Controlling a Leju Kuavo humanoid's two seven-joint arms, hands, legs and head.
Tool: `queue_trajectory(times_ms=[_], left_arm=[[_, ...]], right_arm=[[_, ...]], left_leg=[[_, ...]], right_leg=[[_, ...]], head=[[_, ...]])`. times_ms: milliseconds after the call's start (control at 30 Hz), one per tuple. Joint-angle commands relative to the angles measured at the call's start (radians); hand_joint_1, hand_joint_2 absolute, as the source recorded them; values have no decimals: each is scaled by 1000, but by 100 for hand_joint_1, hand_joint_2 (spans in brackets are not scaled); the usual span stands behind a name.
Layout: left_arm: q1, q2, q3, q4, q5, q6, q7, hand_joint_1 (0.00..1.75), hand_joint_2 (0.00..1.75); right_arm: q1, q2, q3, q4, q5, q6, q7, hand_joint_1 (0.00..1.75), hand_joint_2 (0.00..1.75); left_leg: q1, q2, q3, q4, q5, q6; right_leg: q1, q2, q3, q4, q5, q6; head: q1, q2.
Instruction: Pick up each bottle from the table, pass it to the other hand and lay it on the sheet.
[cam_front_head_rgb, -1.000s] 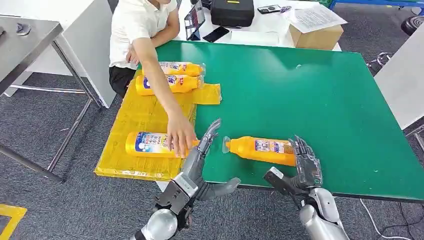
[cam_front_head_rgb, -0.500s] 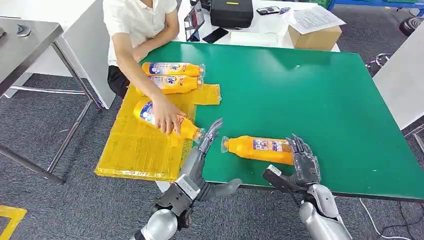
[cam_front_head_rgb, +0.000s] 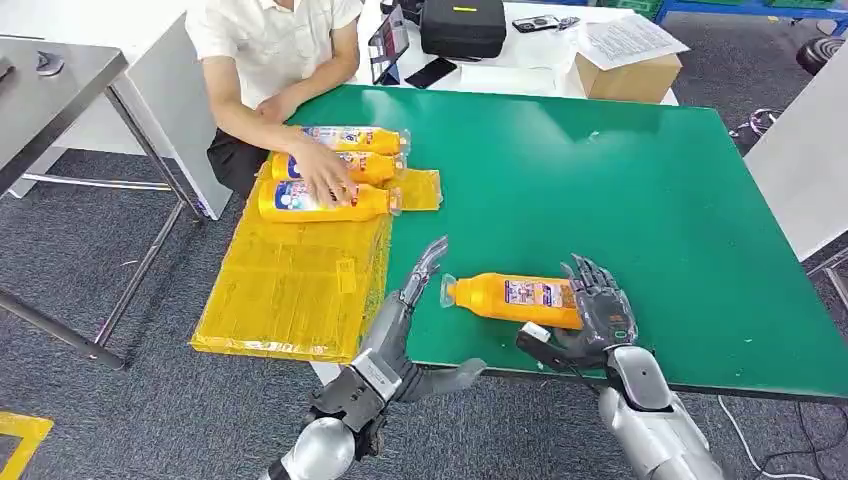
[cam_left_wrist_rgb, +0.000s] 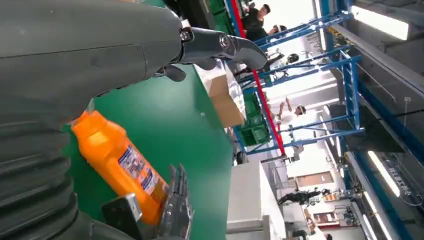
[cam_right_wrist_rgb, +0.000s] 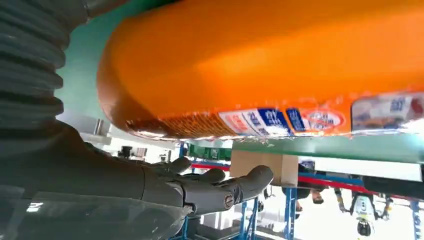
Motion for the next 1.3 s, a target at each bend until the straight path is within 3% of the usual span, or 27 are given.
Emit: queue_trajectory(times_ms=[33,300,467,500,533,700,800,867,900,933,1100,1200,1300], left_arm=[[-23,19,-11,13,19,-3,12,0,175],[-23,19,-11,13,19,-3,12,0,175],[-36,20,-15,31,40,-22,27,0,175],[-41,21,-18,35,44,-28,29,0,175],[-49,19,-21,41,51,-34,30,0,175],[-83,15,-45,70,86,-71,23,0,175],[-97,10,-60,85,110,-101,18,0,175],[-106,-3,-74,111,144,-128,14,0,175],[-109,-8,-80,120,150,-132,13,0,175],[-110,-9,-82,123,152,-132,12,0,175],[-111,-6,-83,123,154,-132,10,0,175],[-111,-22,-78,144,207,-161,30,0,175],[-116,-32,-71,165,238,-162,24,0,175]], right_arm=[[-63,0,87,158,51,14,80,0,175],[-63,0,87,158,51,14,80,0,175],[-98,9,56,267,-43,264,87,0,175],[-109,5,49,293,-75,328,64,73,175],[-114,-3,43,310,-100,367,47,175,175],[-97,-34,29,364,-197,511,-58,175,175],[-25,-62,-19,342,-317,575,-218,175,175],[47,-60,-131,316,-506,706,-335,175,175],[73,-63,-132,298,-523,708,-345,175,175],[82,-64,-130,295,-526,705,-346,175,175],[74,-61,-127,286,-534,709,-339,175,175],[107,-101,-114,263,-544,693,-325,175,175],[150,-137,-96,221,-549,644,-348,175,175]], left_leg=[[1,0,2,-1,0,-2],[1,0,2,-1,0,-1],[1,-1,3,-1,0,-2],[1,0,3,-1,0,-2],[1,0,4,-1,0,-2],[2,1,12,-1,-3,-3],[3,-1,19,-2,-3,-3],[4,-6,21,-3,-2,-3],[3,-4,23,-3,-3,-3],[5,-10,23,-5,-1,-4],[5,-1,31,-4,-10,-4],[4,7,40,-1,-17,-2],[5,-2,37,-2,-14,-3]], right_leg=[[1,1,1,-1,0,-2],[1,0,2,-1,0,-1],[1,0,3,-1,0,-2],[1,0,3,-1,0,-2],[1,0,3,-2,0,-2],[1,3,-1,-4,-2,-3],[2,2,6,-6,-4,-4],[4,-3,11,-9,-4,-5],[3,-1,12,-9,-4,-4],[5,-7,15,-13,-4,-5],[5,3,20,-11,-4,-2],[5,8,26,-9,-9,-2],[6,-1,26,-11,-11,-2]], head=[[0,0],[0,0],[0,0],[0,0],[0,0],[0,0],[0,0],[1,0],[0,0],[0,0],[0,0],[0,0],[0,0]])
